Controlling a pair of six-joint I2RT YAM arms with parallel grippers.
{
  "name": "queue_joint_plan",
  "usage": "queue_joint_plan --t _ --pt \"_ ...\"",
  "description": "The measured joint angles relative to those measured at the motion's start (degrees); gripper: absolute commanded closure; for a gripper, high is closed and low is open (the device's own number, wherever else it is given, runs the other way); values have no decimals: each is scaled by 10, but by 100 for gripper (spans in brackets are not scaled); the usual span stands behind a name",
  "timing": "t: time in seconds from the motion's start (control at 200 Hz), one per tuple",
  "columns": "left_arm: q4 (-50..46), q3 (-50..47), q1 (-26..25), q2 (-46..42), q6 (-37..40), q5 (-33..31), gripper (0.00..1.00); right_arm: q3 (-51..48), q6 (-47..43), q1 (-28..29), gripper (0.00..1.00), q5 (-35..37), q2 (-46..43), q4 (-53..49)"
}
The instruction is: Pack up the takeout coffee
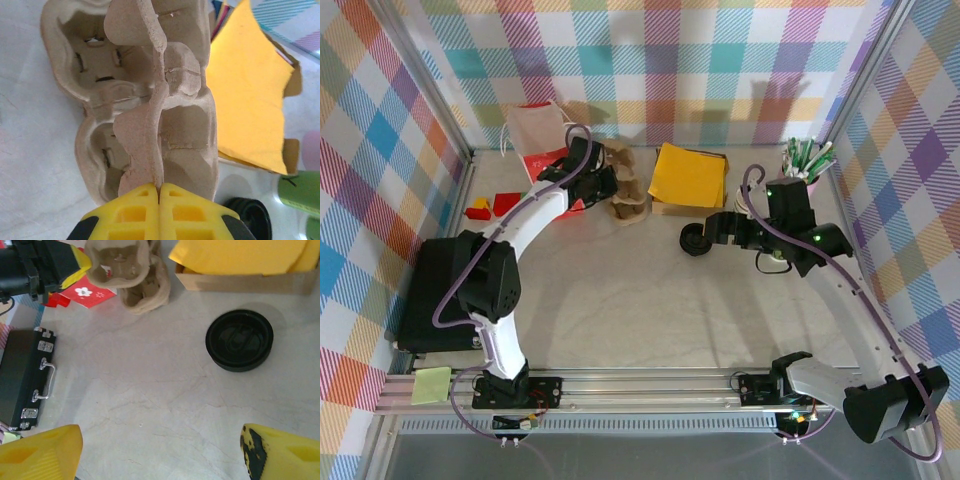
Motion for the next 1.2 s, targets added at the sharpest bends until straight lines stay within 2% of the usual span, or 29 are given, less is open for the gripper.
queue_joint_plan --t 0.26,0.46,0.71,0.97,1.2 --pt "-67 0 -2 -89 56 88 100 65 -61 0 20 -38 5 -1" --pt "-147 0 -17 -177 112 144 100 147 -106 23 20 -44 46 -10" --pt "-226 -20 -40 -254 165 202 100 242 -162 105 20 -9 109 -40" --pt "-278 -61 -40 -296 212 251 100 317 -227 215 23 70 184 -78" --pt "-296 -80 -40 -311 229 274 100 332 -270 263 26 126 236 -100"
